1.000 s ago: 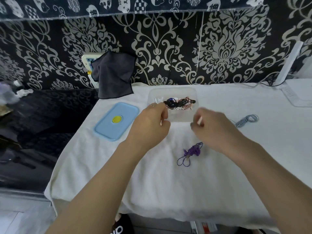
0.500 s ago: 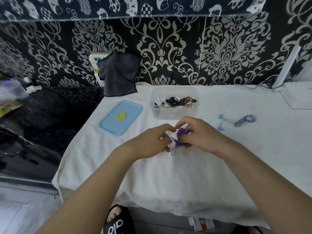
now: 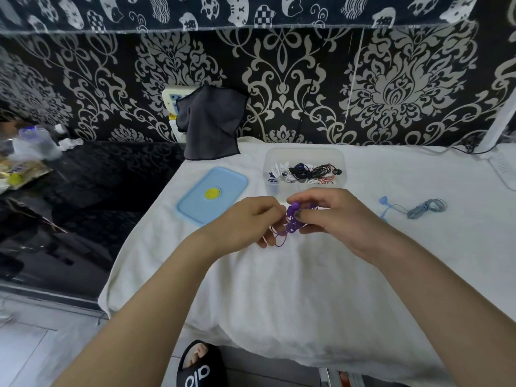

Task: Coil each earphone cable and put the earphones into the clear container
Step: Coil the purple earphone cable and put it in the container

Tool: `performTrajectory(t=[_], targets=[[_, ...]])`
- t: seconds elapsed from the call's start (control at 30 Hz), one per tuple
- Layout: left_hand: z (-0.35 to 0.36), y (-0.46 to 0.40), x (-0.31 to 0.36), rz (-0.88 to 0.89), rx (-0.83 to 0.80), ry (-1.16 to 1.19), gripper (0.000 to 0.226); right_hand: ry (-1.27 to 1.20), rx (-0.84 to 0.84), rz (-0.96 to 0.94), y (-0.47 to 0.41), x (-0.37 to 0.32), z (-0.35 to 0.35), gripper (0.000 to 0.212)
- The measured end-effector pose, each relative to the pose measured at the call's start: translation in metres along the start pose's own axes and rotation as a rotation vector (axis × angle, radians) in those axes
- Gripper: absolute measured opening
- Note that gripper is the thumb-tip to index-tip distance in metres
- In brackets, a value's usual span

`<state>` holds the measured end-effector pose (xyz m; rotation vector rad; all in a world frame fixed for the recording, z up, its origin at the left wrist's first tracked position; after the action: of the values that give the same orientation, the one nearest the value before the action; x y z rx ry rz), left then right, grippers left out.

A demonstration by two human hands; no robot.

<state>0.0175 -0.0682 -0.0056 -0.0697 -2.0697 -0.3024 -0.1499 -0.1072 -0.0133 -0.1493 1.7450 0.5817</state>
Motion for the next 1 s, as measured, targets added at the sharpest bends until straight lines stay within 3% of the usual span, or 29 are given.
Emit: performTrajectory(t=[0.13,0.5,0.77,0.83,0.9,1.0], targets=[[-0.004,0.000,-0.001,0.044,0.013,-0.020,0.012,-0.011,-0.002,0.016,-0.003,0.000,0.003,0.020],[-0.014,0.001,0.007,0.023,0.089,0.082,0.008,0.025,0.020,-0.002,-0.008,-0.004,0.009,0.016],[-0.020,-0.004,0.002,0.002,0.143,0.128,0.006,-0.153,0.070,0.010,-0.010,-0.005,0.014,0.015],[-0.026,-0.007,-0.007,0.009,0.210,0.027,0.008,-0.185,0.079,0.021,-0.010,-0.006,0.016,0.015],[-0.034,-0.008,-0.021,0.001,0.252,-0.275,0.009,-0.212,0.063,0.034,-0.010,-0.008,0.017,0.014],[-0.037,-0.005,-0.046,-0.114,0.123,-0.545,0.012,-0.177,0.049,0.053,-0.009,-0.008,0.018,0.013]])
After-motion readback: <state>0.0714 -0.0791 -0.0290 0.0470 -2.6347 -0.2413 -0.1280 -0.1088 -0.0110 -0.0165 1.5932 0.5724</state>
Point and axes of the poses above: each hand's wrist, its own y-axis away from the middle knuckle, its own z-axis out of the palm, x = y × z, the point moved 4 cm from there along -y, towards the middle knuckle, and after that the axes turned 7 degrees about z, right-handed, at the moved point
